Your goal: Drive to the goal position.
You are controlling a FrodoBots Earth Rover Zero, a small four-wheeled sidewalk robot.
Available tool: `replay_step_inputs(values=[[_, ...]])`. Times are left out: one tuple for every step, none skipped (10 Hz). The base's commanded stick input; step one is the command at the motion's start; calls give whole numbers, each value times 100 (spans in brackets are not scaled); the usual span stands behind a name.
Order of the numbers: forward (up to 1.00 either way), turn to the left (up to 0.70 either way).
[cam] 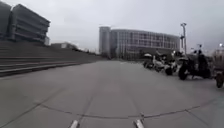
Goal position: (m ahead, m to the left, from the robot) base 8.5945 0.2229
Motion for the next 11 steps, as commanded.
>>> replay_step_inputs(values=[[100, -24], [100, -35], [100, 0], [100, 0], [100, 0], [100, 0], [100, 0], [100, 0], [100, 0], [100, 0], [100, 0]])
